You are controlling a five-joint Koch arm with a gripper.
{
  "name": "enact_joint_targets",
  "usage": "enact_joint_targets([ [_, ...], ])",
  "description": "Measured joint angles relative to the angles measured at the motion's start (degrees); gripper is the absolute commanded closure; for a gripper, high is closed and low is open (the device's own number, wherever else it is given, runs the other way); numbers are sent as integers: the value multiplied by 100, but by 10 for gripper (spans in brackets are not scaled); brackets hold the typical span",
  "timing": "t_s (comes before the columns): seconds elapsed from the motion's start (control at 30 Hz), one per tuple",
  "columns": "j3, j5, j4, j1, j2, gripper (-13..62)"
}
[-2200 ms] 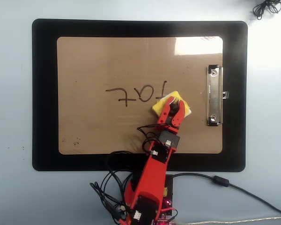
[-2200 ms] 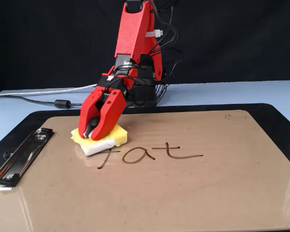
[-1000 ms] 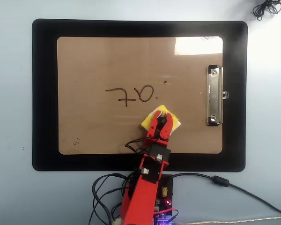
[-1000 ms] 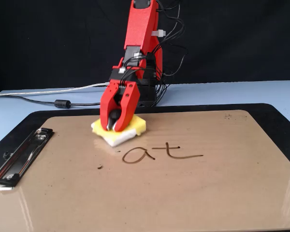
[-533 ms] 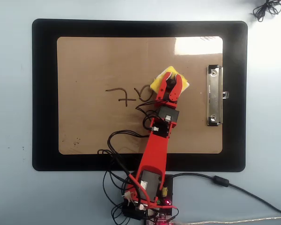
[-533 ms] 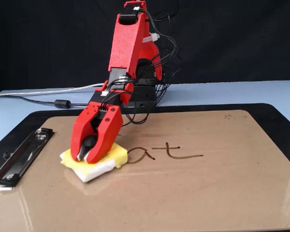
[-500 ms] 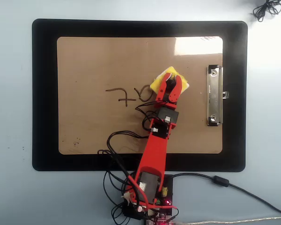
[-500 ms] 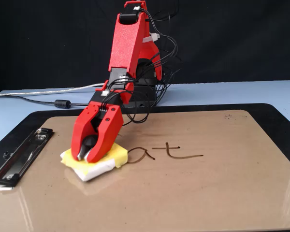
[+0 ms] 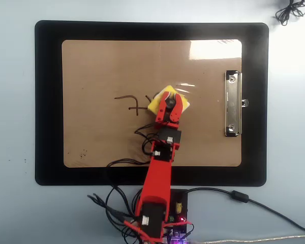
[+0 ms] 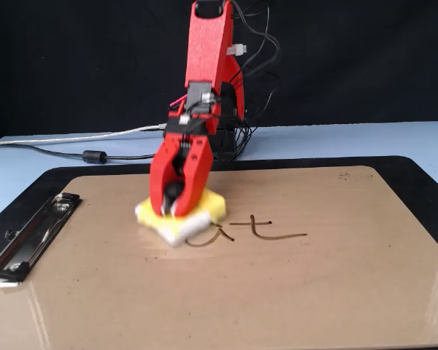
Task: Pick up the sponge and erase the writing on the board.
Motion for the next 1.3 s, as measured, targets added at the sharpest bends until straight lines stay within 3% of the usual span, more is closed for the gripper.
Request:
enact_joint_targets([
  [0.07,-782,-158,-141,-79,-826,571],
  [0.13,-747,-202,-185,-70,-870,571],
  [0.27,1257,-211,-193,62,721,572],
  [0.33,2452,-220,-105,299,2048,571],
  [0.43,2821,-123,44,888,2892,572],
  [0.53,2654,132,35,1081,2479,572],
  [0.67,1433,149,-229,1143,1055,572],
  [0.83,3331,149,-1459,1248,1872,572],
  [1.0,3709,176,-1450,1274,2435,572],
  [1.07,3331,167,-1450,1283,2092,571],
  [1.23,1222,149,-1573,1055,18,571],
  [1.3,1239,149,-1652,896,-26,572],
])
